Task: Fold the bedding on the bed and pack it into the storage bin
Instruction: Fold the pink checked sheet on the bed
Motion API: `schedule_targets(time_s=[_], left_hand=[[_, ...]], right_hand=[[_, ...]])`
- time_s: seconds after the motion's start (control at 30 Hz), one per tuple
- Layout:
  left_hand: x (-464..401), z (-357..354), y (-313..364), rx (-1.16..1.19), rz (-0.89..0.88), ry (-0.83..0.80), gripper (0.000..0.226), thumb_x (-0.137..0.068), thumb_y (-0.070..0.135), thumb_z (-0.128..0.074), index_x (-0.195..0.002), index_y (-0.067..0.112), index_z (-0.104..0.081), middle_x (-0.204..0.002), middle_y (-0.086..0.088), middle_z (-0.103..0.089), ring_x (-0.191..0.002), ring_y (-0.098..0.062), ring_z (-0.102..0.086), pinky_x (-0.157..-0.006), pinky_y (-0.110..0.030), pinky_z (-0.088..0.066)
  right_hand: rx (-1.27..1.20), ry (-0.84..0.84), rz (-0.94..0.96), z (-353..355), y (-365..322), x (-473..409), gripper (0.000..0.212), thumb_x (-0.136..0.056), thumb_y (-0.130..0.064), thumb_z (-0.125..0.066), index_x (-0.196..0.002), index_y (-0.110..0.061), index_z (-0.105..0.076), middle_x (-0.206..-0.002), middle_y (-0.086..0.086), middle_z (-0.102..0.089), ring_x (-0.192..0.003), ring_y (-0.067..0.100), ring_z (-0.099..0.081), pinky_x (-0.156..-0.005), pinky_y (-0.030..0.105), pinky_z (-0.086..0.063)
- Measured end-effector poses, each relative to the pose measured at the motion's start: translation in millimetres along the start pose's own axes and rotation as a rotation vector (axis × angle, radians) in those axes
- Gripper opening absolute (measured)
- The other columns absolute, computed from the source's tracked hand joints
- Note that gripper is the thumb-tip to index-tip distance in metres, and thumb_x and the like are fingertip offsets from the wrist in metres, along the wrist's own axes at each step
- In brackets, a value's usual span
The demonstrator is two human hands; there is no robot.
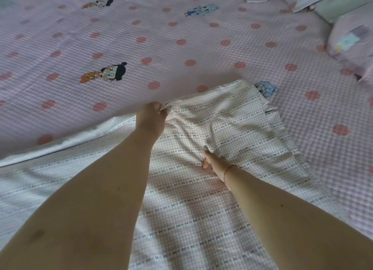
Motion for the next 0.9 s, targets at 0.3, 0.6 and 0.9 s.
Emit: schedule_targets(time_s=[0.3, 0.6, 0.9], left_hand=[[96, 23, 17, -0.091, -0.120, -0.105, 0.040, -0.094, 0.033, -0.060, -0.059, 0.016, -0.050, -0.055, -0.001, -0.051, -0.060, -0.024, -0.052, -0.062, -0.031, -0.033], [225, -7, -18, -0.223, -0.118, -0.357, 0.022, -0.097, 0.026, -0.054, -0.094, 0.011, -0.070, -0.088, 0.004, -0.060, -0.092, -0.017, -0.058, -0.073, -0.022, -0.033], [237, -25, -30, -0.190, -0.032, -0.436, 0.019, -0.094, 0.022, -0.055, -0.097, 0.019, -0.074, -0.078, 0.012, -0.060, -0.080, -0.008, -0.056, -0.069, -0.023, -0.034]], right_hand=[[0.060, 0.396, 0.217, 66, -26, 63, 0.046, -0.098, -0.050, -0.034, -0.106, -0.010, -0.055, -0.075, -0.002, -0.052, -0.074, 0.022, -0.052, -0.069, 0.031, -0.040], [0.211, 0.874, 0.325, 127, -47, 116, 0.046, -0.091, -0.043, -0.052, -0.123, -0.010, -0.050, -0.126, 0.008, -0.056, -0.117, 0.029, -0.053, -0.091, 0.038, -0.046], [0.478, 0.458, 0.068, 111, -16, 71, 0.083, -0.085, -0.064, -0.048, -0.149, -0.018, -0.022, -0.155, 0.008, -0.024, -0.140, 0.031, -0.026, -0.111, 0.052, -0.025]])
Point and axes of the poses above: each hand's wrist, its own x-axis away from the middle knuckle, its own z-axis out of the back of the hand, y = z × x, the point moved 6 cm from there along -x, towards the middle knuckle
